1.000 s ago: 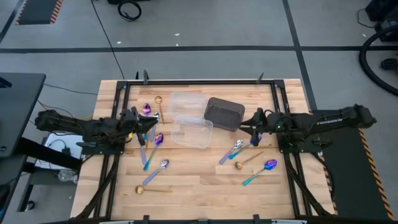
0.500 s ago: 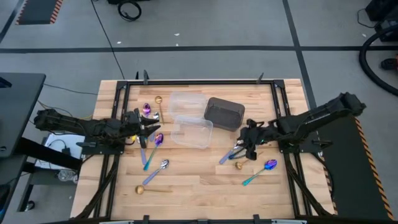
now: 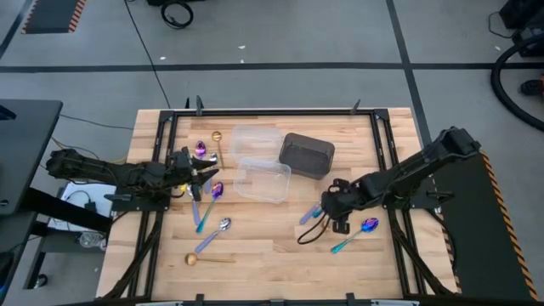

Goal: Sort silverware by color (type)
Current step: Put the gold spoon into the black bin

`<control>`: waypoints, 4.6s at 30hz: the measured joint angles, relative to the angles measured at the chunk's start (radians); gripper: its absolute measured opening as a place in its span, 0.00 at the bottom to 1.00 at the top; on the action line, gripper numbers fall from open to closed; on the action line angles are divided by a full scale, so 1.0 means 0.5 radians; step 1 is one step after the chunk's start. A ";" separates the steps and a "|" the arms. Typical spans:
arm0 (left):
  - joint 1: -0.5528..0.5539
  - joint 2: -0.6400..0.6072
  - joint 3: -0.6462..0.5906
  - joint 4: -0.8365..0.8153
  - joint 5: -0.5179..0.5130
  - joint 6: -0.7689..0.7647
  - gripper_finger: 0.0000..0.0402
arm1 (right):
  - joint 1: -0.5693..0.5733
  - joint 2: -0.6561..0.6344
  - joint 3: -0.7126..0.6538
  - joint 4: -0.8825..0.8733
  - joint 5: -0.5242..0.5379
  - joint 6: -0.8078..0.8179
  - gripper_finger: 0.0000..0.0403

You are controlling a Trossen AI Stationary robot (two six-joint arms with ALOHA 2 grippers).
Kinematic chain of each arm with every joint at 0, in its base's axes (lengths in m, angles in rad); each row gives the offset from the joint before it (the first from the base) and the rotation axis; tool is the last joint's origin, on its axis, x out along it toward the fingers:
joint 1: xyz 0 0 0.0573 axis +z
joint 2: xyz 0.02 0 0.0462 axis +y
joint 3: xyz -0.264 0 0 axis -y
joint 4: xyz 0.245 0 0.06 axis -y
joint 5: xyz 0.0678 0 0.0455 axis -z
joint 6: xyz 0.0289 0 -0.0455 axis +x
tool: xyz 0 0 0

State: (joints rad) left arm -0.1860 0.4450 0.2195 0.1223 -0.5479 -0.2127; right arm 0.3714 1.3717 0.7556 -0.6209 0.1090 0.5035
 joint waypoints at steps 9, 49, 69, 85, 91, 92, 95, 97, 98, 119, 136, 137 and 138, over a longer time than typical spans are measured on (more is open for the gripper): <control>0.000 0.000 0.000 0.003 -0.089 0.046 0.35 | 0.122 0.211 0.001 -0.008 -0.102 0.055 0.51; -0.001 0.001 0.000 0.076 -0.136 0.005 0.35 | 0.085 0.379 0.282 -0.155 0.006 -0.054 0.03; -0.004 0.002 0.000 0.072 -0.045 -0.291 0.35 | -0.463 0.375 0.727 -0.283 0.005 -0.406 0.03; -0.006 0.002 0.000 0.073 -0.044 -0.331 0.35 | -0.900 0.374 0.913 -0.282 0.004 -0.660 0.03; -0.006 0.002 0.000 0.073 -0.044 -0.340 0.35 | -1.087 0.374 0.913 -0.215 -0.073 -0.691 0.03; -0.006 0.002 0.000 0.073 -0.045 -0.340 0.35 | -1.115 0.374 0.913 -0.201 -0.100 -0.692 0.03; -0.006 0.002 0.000 0.073 -0.045 -0.339 0.35 | -1.196 0.374 0.913 -0.176 -0.154 -0.691 0.03; -0.006 0.002 0.000 0.074 -0.045 -0.339 0.35 | -1.248 0.374 0.913 -0.152 -0.154 -0.683 0.03; -0.006 0.002 0.000 0.074 -0.045 -0.339 0.35 | -1.272 0.374 0.913 -0.146 -0.154 -0.682 0.03; -0.006 0.002 0.000 0.074 -0.045 -0.340 0.35 | -1.620 0.394 0.571 0.297 -0.210 -0.546 0.03; -0.004 0.002 0.000 0.076 -0.045 -0.340 0.35 | -1.701 0.394 0.197 0.807 -0.315 -0.437 0.03; -0.004 0.002 0.000 0.075 -0.045 -0.340 0.35 | -1.701 0.394 0.188 0.818 -0.312 -0.430 0.03; -0.004 0.002 0.000 0.076 -0.045 -0.340 0.35 | -1.701 0.394 0.179 0.828 -0.301 -0.425 0.03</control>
State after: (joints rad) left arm -0.1879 0.4461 0.2195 0.1600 -0.5705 -0.3824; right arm -0.4790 1.5688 0.8452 -0.2069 -0.0413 0.2909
